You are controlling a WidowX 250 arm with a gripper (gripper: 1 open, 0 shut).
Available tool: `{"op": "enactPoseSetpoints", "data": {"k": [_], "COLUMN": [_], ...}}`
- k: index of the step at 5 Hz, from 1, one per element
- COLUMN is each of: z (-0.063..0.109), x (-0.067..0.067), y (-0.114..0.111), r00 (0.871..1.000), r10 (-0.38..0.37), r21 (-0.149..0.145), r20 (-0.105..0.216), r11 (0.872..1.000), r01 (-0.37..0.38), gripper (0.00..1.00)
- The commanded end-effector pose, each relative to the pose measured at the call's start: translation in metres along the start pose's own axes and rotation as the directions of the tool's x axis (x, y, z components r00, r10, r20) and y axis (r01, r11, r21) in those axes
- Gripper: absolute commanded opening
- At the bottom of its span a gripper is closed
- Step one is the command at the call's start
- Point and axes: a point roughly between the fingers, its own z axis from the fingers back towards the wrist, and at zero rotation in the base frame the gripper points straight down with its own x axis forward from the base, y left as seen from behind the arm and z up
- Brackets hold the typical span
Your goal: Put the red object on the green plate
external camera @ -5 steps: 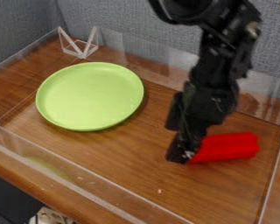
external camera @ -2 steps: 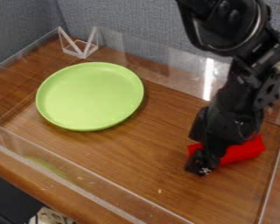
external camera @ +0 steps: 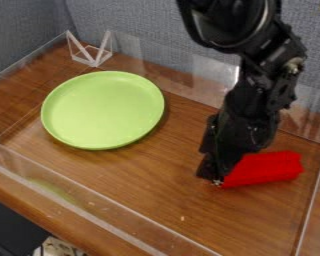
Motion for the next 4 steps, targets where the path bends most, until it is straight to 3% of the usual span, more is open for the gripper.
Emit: {"op": "enactPoseSetpoints", "data": {"k": [1, 2, 3, 4], "z": [0.027, 0.033, 0.035, 0.03], "x": [0.009, 0.015, 0.013, -0.002], "y": [-0.008, -0.014, -0.016, -0.011], "r00": [0.999, 0.998, 0.998, 0.997], "r10": [-0.007, -0.034, -0.024, 0.039], "r21": [0.071, 0.092, 0.092, 0.08], "r20": [0.032, 0.054, 0.062, 0.064], "r11": [0.997, 0.995, 0.996, 0.996], "r01": [0.005, 0.029, 0.018, -0.044], "gripper": [1.0, 1.0, 1.0, 1.0]}}
